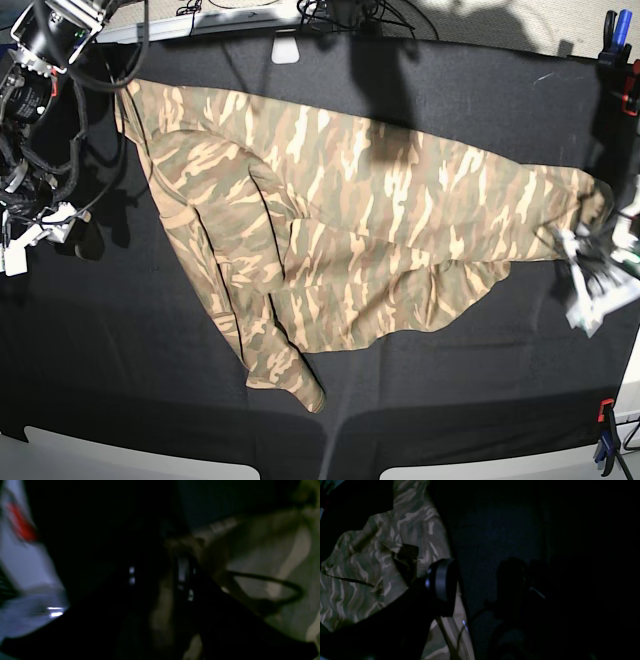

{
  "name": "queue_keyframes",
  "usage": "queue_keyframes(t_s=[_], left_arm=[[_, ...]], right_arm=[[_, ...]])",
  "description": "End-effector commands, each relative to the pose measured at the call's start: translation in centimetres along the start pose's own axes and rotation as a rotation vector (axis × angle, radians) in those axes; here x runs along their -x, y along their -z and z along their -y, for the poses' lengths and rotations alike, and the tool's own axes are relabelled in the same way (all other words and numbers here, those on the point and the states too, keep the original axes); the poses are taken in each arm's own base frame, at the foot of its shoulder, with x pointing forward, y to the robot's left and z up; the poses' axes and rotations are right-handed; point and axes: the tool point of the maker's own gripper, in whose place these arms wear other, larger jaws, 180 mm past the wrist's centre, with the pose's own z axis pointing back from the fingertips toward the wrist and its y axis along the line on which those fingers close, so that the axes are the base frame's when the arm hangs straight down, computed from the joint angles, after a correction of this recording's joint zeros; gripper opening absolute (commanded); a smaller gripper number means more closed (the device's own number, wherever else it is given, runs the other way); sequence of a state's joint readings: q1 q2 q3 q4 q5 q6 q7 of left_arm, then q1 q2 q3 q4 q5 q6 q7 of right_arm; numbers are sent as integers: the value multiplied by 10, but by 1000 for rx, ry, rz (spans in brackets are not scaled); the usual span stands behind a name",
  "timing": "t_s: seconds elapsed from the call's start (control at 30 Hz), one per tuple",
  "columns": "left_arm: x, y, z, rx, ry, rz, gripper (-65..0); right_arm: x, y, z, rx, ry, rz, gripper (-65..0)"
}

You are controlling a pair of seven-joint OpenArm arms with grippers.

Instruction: Layout the t-shirt on the table in an organized manner, then fold the t-shirt properly

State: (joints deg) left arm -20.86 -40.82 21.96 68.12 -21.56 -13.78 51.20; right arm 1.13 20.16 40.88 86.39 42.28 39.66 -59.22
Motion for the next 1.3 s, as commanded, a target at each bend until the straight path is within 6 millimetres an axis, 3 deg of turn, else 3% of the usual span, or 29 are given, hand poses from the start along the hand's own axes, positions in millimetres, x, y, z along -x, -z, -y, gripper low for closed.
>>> queue_keyframes(t_s=[0.0,0.13,0.27,0.47,0.6,0.93,1.07,1.27], left_arm=[[-7,-4,-11,-15,-3,21,-484],[17,7,20,79,42,-54,-484],[15,8,28,117,17,-31,-484],[5,8,19,71,48,10,-401],[2,4,14,72,30,-16,-393],[-58,-18,-4,117,-61,119,-394],[-61,-18,-13,149,-136,129,-394],[-43,-6,-19,323,-341,97,-394]], right_arm=[[-23,-6,0,-4,-30,63,-342],[-22,-6,1,-4,-30,62,-343],[-23,-6,0,-6,-30,63,-343],[-23,-6,0,-6,-30,63,-343],[-23,-6,0,-7,-29,64,-343],[-20,-6,0,-6,-29,46,-342],[-19,-6,0,-6,-29,45,-343],[-20,-6,0,-8,-28,47,-343]])
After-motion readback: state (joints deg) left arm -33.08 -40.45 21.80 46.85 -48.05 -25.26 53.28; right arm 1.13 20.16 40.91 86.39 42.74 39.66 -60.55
